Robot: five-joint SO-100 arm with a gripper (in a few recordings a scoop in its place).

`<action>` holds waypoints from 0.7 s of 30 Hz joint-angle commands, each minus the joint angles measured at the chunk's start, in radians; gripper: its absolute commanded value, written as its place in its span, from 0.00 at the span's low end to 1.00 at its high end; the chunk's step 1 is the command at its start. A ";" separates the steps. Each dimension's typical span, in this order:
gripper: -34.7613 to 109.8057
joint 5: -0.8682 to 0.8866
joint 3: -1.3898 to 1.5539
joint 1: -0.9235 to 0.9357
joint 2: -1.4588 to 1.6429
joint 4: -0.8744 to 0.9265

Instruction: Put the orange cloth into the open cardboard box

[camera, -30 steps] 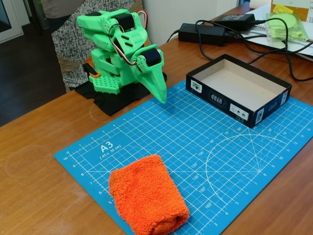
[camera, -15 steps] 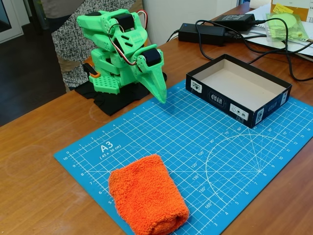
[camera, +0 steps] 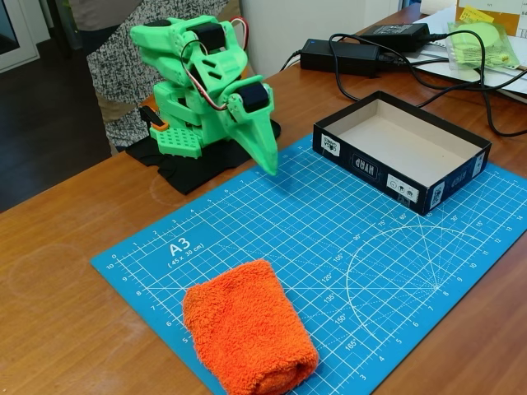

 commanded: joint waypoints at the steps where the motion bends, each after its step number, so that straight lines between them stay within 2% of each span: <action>1: 0.25 -0.084 -0.095 0.009 -0.117 0.014; 4: 0.25 -0.066 -0.290 0.077 -0.336 0.011; 8: 0.25 -0.126 -0.548 0.094 -0.614 0.018; 11: 0.31 -0.196 -0.887 0.144 -0.871 0.112; 16: 0.38 -0.482 -1.450 0.247 -1.279 0.350; 21: 0.47 -0.804 -1.655 0.322 -1.503 0.433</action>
